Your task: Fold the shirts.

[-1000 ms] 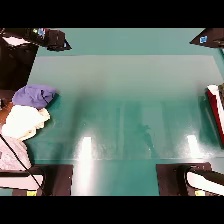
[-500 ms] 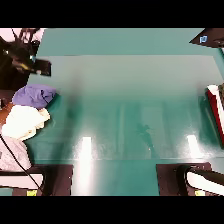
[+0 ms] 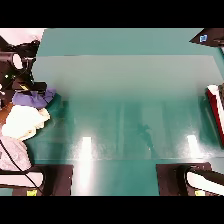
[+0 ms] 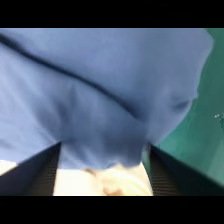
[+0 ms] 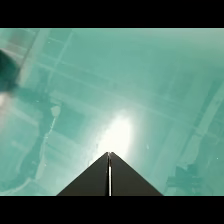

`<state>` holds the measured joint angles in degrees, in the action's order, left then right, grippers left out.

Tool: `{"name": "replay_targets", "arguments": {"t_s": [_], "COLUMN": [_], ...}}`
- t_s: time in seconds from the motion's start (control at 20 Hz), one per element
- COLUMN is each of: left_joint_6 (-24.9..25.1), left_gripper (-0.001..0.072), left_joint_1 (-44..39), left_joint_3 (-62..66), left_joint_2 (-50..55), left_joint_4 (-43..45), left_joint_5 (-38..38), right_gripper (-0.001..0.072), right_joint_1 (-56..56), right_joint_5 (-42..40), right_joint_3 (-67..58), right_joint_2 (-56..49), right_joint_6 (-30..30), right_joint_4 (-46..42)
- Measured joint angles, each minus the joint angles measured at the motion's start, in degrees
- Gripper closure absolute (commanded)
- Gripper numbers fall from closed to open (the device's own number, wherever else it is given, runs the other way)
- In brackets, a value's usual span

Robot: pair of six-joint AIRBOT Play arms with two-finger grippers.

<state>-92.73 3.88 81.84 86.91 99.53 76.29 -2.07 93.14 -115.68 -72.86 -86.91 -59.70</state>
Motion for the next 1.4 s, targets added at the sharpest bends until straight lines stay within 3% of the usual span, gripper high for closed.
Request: {"name": "replay_targets", "arguments": {"t_s": [0.05, 0.1, 0.4, 0.8, 1.0, 1.3, 1.35, 1.4], "left_joint_6": [-0.1, 0.0, 4.0, 13.8, 20.2, 24.4, 24.5, 24.3], "left_gripper": [0.0672, 0.0683, 0.0684, 0.0685, 0.0685, 0.0682, 0.0499, 0.0205], "left_joint_1": [0.1, 0.1, -1.1, -15.7, -25.6, -33.2, -33.2, -33.2], "left_joint_3": [-0.5, -0.8, 7.1, 32.8, 35.8, 35.6, 35.6, 35.6], "left_joint_2": [0.0, 0.0, -0.5, -7.1, -8.4, -2.8, -1.0, 0.7], "left_joint_4": [0.0, 0.1, -6.7, -30.6, -41.3, -45.0, -44.5, -43.6], "left_joint_5": [-0.6, -1.0, 1.6, 4.2, 0.5, -4.0, -4.5, -4.8], "right_gripper": [0.0693, 0.0694, 0.0694, 0.0694, 0.0694, 0.0694, 0.0694, 0.0694], "right_joint_1": [0.0, 0.0, 0.0, -4.9, -8.7, -10.9, -11.0, -11.0], "right_joint_5": [0.0, 0.0, -2.1, -12.3, -13.9, -14.1, -13.7, -13.2], "right_joint_3": [0.0, 0.0, 0.0, 0.0, 0.0, 0.0, 0.0, 0.0], "right_joint_2": [0.0, 0.0, 0.3, 4.2, 6.3, 7.9, 8.0, 8.1], "right_joint_6": [0.0, 0.0, 0.0, 0.0, 0.0, 0.0, 0.0, 0.0], "right_joint_4": [0.0, 0.0, 0.0, 0.0, 0.0, 0.1, 0.1, 0.1]}}
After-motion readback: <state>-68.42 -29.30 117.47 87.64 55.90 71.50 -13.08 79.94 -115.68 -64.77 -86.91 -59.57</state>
